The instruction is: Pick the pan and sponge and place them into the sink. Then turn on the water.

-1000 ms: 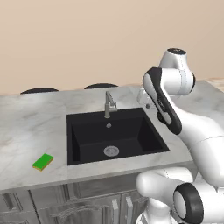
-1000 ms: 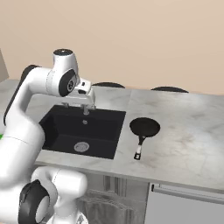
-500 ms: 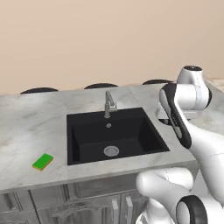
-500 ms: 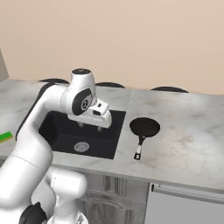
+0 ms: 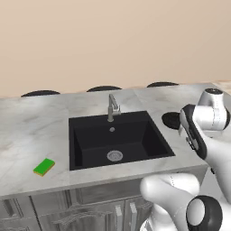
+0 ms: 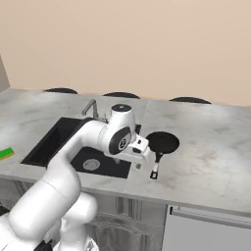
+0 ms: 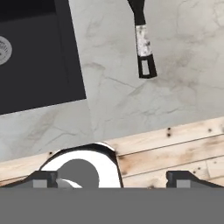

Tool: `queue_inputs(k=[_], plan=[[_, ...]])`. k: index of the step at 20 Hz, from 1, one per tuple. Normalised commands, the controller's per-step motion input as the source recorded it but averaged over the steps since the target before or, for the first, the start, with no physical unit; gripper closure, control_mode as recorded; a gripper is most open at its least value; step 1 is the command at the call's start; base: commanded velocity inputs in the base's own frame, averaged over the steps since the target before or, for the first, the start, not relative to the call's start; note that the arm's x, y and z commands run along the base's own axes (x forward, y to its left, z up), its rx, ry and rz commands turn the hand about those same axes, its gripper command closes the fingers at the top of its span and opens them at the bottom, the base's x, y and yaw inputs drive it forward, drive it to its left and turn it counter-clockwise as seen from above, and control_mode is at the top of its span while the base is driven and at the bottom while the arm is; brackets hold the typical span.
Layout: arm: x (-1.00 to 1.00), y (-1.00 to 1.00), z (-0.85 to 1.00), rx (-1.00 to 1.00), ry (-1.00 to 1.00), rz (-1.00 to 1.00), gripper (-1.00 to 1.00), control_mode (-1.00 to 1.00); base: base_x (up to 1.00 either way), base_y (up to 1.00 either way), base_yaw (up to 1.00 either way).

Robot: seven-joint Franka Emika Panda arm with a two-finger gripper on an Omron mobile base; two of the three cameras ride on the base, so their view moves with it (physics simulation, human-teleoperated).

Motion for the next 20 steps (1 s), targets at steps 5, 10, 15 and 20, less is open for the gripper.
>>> queue_inputs(k=[5,10,15,20], plan=[[0.29,-0.71,-0.09,0.06,0.0,0.0,-1.0,-1.0,0.0,0.0,0.0],[0.5,-0.21,-0.11,0.01,0.0,0.04,-1.0,-1.0,0.0,0.0,0.0],[0.55,-0.04,-0.29,0.0,0.0,0.02,-1.0,-1.0,0.0,0.0,0.0],[0.33,-0.05,-0.29,0.0,0.0,0.04,-1.0,-1.0,0.0,0.0,0.0]])
